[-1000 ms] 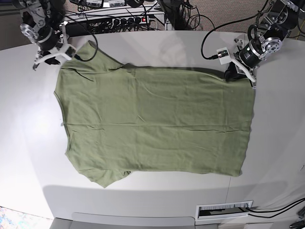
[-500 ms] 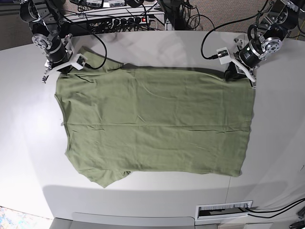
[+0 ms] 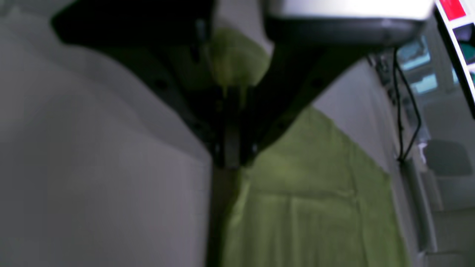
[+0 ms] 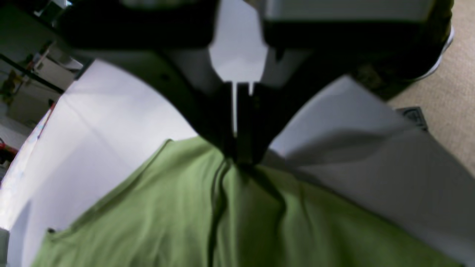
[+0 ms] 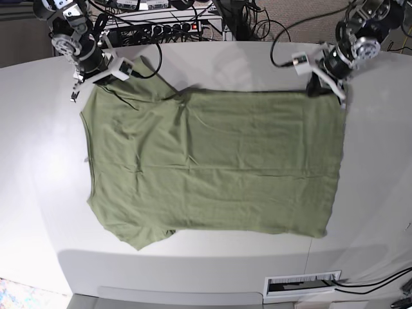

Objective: Fold the T-shirt properly
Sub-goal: 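Lift the shirt edge with both grippers and pull it toward the arms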

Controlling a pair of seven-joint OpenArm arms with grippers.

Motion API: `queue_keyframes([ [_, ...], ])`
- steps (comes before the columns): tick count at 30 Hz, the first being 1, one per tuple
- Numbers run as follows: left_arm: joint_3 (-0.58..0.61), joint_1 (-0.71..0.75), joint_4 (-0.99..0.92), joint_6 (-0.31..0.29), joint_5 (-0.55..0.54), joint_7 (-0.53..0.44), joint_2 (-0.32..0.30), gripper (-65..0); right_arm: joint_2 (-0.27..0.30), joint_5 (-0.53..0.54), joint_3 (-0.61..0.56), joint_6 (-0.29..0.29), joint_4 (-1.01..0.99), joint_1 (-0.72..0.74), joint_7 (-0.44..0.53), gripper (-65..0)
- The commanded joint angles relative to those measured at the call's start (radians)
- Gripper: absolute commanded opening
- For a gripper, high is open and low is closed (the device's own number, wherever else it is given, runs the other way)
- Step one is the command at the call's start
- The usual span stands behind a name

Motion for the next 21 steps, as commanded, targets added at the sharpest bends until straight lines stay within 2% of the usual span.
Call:
queue_keyframes([
  [1,0.007,0.037,0.016,-0.070,-0.010,0.027,-0.010,-65.0,0.017,-0.008,0.019,-0.005,0.023,-0.019,-0.009,-65.0],
  [5,0.007,0.104,0.074,-0.006,0.008,0.097,-0.031,-65.0,0.017,-0.013,0.105,-0.005,0.063,-0.098,-0.025,-65.0],
  [11,0.007,0.204,0.132,0.016,0.076,0.150,-0.099,-65.0,0.017,0.034,0.276,-0.005,0.196,-0.254,-0.037,-65.0],
  [15,0.007,0.283,0.187,0.154,0.167,0.227,-0.143,-65.0,0.017,0.055,0.354,-0.005,0.265,-0.324,-0.041,-65.0],
  [19,0.007,0.334,0.256,0.232,0.245,0.289,-0.173,-65.0,0.016,0.054,0.383,-0.005,0.287,-0.351,-0.050,-65.0],
  [21,0.005,0.338,0.286,0.290,0.288,0.298,-0.172,-65.0,0.014,0.054,0.382,-0.005,0.286,-0.351,-0.047,-65.0],
])
